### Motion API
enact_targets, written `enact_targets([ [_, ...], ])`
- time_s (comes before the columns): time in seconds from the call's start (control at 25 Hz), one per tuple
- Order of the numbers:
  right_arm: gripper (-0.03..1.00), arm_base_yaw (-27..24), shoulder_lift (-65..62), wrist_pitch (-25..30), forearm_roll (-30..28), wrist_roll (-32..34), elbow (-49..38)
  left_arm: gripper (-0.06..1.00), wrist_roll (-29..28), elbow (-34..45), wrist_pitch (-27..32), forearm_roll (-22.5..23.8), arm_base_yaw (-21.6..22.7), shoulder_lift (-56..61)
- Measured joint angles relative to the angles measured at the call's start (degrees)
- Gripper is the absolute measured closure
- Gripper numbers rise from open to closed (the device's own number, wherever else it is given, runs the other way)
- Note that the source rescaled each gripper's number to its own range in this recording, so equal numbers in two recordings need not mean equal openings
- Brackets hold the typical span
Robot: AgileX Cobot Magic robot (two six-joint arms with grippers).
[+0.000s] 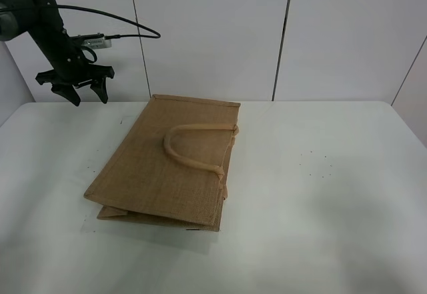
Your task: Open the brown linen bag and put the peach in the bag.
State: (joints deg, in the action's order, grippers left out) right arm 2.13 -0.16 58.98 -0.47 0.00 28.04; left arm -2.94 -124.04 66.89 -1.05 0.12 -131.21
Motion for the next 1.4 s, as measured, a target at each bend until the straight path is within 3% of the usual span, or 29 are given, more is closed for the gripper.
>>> enact_targets([
  [0.24, -0.03, 0.0, 0.0, 0.0, 0.0, 0.0, 0.0, 0.04, 0.1, 5.9, 0.0, -0.6, -2.2, 5.7],
  [0.44, -0.03, 0.0, 0.0, 0.0, 0.0, 0.0, 0.0, 0.04, 0.1, 15.5, 0.0, -1.0, -3.6, 16.9],
  [1.16, -0.03, 0.0, 0.0, 0.0, 0.0, 0.0, 0.0, 0.04, 3.9, 73.1, 0.0, 1.4, -3.6, 79.7],
  [1.4, -0.03, 0.0, 0.0, 0.0, 0.0, 0.0, 0.0, 0.04, 4.3, 90.1, -5.0, 1.4, -3.6, 98.7],
])
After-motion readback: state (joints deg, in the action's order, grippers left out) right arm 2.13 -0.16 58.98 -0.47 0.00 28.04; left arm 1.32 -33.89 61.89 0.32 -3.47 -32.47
